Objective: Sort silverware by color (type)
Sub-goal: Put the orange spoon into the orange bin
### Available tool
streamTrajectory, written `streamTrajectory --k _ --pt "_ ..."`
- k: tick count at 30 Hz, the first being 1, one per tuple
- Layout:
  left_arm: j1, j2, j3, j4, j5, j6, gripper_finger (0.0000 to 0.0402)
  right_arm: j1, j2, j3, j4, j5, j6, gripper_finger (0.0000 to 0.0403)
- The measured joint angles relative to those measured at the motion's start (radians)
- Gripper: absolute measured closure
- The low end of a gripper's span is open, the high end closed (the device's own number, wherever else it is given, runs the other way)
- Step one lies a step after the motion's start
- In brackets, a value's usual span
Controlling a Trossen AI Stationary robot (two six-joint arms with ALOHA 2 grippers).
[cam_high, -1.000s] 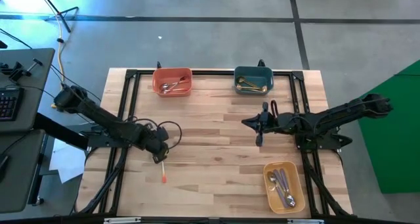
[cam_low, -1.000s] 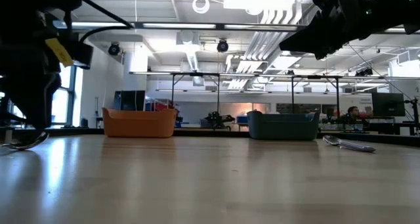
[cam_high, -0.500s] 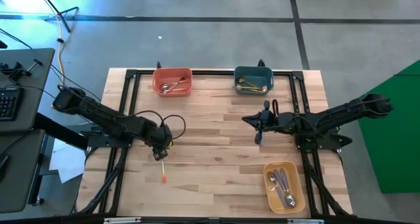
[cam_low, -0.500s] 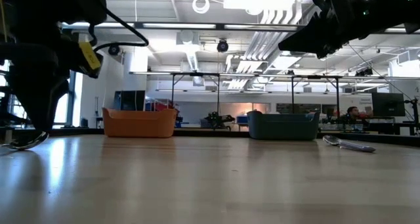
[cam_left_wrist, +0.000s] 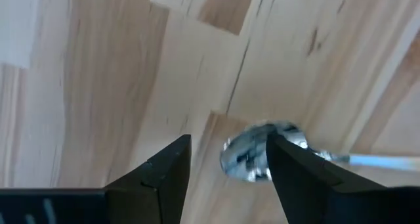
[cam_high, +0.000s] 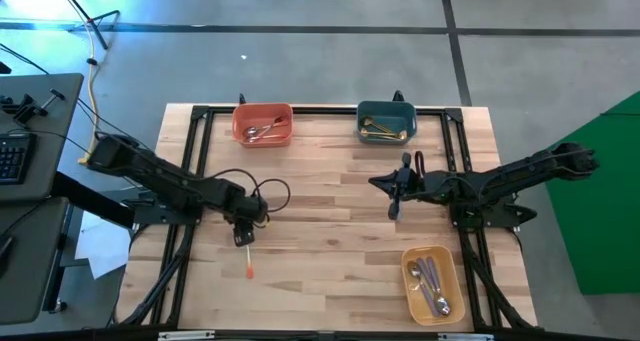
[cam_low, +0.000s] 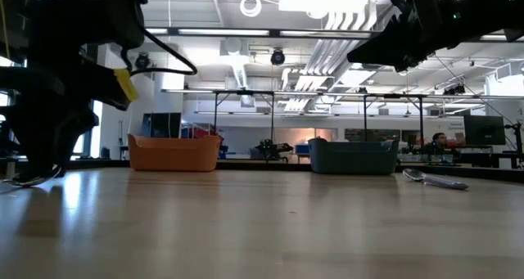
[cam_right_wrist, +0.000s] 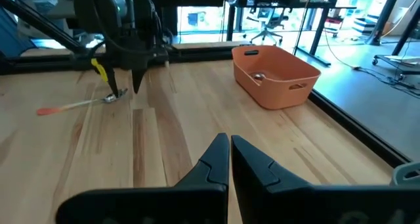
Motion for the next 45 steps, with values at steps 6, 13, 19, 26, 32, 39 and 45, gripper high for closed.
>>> streamTrajectory --k 6,13,19,26,32,39,45 --pt "0.024 0.037 0.001 0.026 0.021 0.040 0.0217 0.000 0.000 -0.001 0.040 -0.001 -0.026 0.0402" --pt "0.026 0.044 0.002 0.016 0.033 0.083 0.0281 0.000 0.000 -0.001 0.049 -0.001 -0.045 0.0402" --pt "0.025 0.005 0.002 0.020 0.096 0.132 0.0387 0.000 0.000 -0.001 0.051 -0.001 -0.045 0.0402" --pt "0.033 -0.077 0.000 0.008 0.044 0.126 0.0393 0.000 0.000 -0.001 0.051 -0.001 -0.045 0.0402" --pt "0.060 -0.170 0.000 0.015 -0.115 0.030 0.0397 0.000 0.000 -0.001 0.051 -0.001 -0.045 0.0402" --pt "0.167 -0.292 0.000 0.037 -0.370 -0.098 0.0399 0.000 0.000 -0.001 0.052 -0.001 -0.045 0.0402" --pt "0.363 -0.408 0.000 0.112 -0.451 -0.008 0.0401 0.000 0.000 -0.001 0.052 -0.001 -0.063 0.0402"
